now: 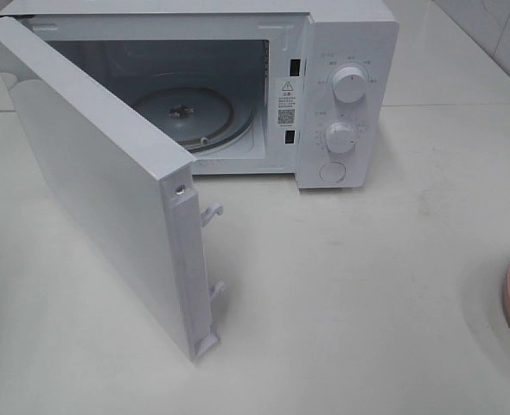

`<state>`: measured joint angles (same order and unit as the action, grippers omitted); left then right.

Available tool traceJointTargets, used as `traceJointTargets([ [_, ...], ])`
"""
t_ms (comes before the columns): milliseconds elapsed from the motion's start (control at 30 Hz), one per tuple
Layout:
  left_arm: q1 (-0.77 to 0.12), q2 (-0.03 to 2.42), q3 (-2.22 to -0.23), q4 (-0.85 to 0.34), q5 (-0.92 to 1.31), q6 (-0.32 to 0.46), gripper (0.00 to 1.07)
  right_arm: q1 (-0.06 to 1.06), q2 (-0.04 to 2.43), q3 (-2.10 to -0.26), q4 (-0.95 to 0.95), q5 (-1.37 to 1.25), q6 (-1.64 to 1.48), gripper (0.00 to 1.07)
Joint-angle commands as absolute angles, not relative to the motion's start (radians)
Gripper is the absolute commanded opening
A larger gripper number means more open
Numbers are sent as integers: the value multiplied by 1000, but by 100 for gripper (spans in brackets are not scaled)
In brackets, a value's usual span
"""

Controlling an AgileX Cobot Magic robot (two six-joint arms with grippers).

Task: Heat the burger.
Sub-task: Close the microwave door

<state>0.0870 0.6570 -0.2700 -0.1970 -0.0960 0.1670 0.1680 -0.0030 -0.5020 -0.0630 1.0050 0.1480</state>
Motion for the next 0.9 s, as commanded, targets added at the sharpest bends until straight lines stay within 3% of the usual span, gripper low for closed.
traceJointTargets([
  [33,87,739,-259,-178,-230,164,0,162,-33,-499,-59,999,140,73],
  [100,87,790,-259,-159,-290,141,0,162,-33,-499,-59,999,140,73],
  [167,87,859,-259,-109,-362,56,0,162,-33,-499,-59,999,140,73],
  [200,87,859,-259,-109,-362,56,0,162,-33,-499,-59,999,140,73],
  [233,87,900,-259,-45,-395,-7,0,162,-33,-499,-59,999,140,73],
  [267,87,900,-259,-45,-395,-7,0,162,-33,-499,-59,999,140,73],
  [333,87,967,-259,99,-460,-122,0,162,-33,-499,-59,999,140,73],
  [367,87,967,-259,99,-460,-122,0,162,-33,-499,-59,999,140,73],
  [400,87,1006,-259,194,-514,-196,0,162,-33,-499,-59,999,140,73],
  [433,87,1006,-259,194,-514,-196,0,162,-33,-499,-59,999,140,73],
  [467,87,1046,-259,278,-578,-274,0,162,-33,-499,-59,999,140,73],
  [533,87,1069,-259,316,-618,-312,0,162,-33,-499,-59,999,140,73],
  [567,87,1108,-259,370,-683,-369,0,162,-33,-499,-59,999,140,73],
  [667,86,1191,-261,433,-793,-417,0,162,-33,-499,-59,999,140,73],
  [767,80,1212,-266,438,-806,-418,0,162,-33,-499,-59,999,140,73],
  [867,18,1262,-293,435,-801,-393,0,162,-33,-499,-59,999,140,73],
  [900,-35,1299,-309,431,-797,-352,0,162,-33,-499,-59,999,140,73],
])
